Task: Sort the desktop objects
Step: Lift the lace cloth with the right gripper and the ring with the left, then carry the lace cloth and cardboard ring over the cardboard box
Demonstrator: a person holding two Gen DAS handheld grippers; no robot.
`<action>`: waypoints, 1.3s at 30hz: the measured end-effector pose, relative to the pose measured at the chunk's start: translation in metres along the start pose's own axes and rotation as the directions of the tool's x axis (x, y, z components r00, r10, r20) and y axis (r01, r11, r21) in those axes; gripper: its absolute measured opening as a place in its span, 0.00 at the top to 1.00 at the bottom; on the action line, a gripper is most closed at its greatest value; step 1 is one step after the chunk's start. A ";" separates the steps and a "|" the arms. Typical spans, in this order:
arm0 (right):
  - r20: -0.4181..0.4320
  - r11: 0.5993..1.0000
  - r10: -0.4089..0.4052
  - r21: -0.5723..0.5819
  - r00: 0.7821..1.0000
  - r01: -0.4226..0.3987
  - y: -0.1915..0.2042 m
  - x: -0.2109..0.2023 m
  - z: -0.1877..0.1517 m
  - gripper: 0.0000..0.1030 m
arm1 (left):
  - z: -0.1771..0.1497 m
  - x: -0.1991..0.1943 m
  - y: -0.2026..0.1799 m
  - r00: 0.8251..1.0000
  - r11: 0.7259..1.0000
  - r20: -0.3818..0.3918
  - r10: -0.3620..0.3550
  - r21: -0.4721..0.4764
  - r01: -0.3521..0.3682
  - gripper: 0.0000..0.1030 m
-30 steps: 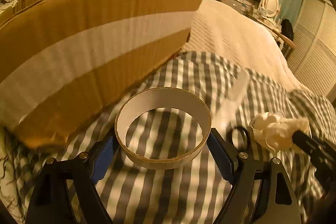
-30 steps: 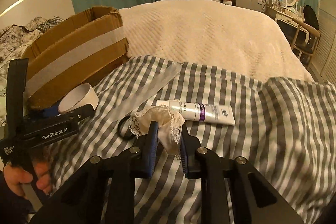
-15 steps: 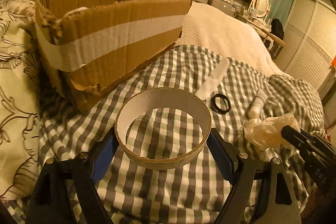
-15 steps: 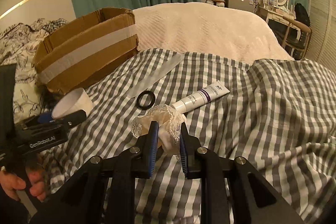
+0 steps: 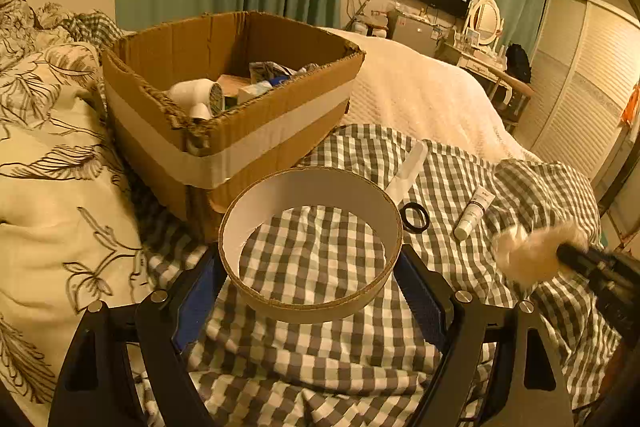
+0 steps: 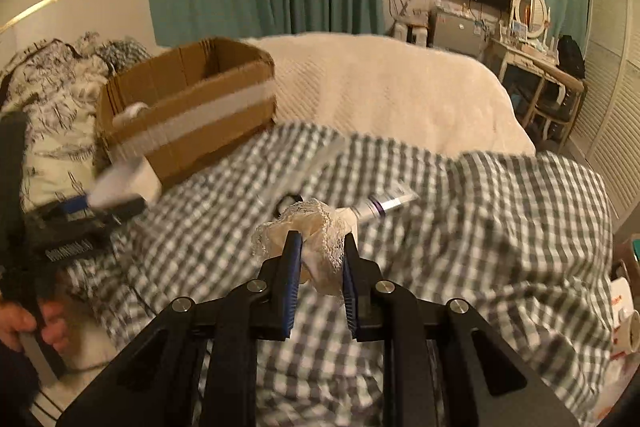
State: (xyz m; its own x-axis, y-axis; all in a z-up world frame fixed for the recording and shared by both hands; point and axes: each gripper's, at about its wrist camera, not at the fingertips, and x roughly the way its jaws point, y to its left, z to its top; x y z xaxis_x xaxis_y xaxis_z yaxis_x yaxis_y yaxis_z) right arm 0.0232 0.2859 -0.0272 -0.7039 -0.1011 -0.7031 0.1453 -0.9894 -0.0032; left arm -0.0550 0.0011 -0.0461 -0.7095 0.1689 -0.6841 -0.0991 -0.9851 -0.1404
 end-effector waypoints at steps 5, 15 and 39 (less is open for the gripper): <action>-0.129 0.999 -0.001 0.050 0.992 0.007 -0.014 0.026 -0.036 0.80 | -0.009 0.002 0.001 1.000 1.000 0.000 -0.003 0.011 0.003 0.17; -0.184 0.982 0.065 0.185 0.981 -0.030 -0.031 0.055 -0.049 0.45 | -0.026 0.024 0.009 1.000 1.000 -0.030 0.001 -0.005 -0.002 0.17; 0.052 0.998 0.069 0.010 0.996 -0.070 0.014 -0.029 0.011 0.75 | 0.027 -0.047 0.014 0.987 1.000 0.155 -0.029 -0.004 0.030 0.17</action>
State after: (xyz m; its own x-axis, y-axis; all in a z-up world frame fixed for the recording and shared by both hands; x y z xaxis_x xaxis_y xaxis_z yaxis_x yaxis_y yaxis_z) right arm 0.0380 0.2743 0.0007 -0.7277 -0.1746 -0.6634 0.1873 -0.9809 0.0526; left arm -0.0418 -0.0214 0.0037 -0.8062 0.1901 -0.5603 -0.1173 -0.9795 -0.1635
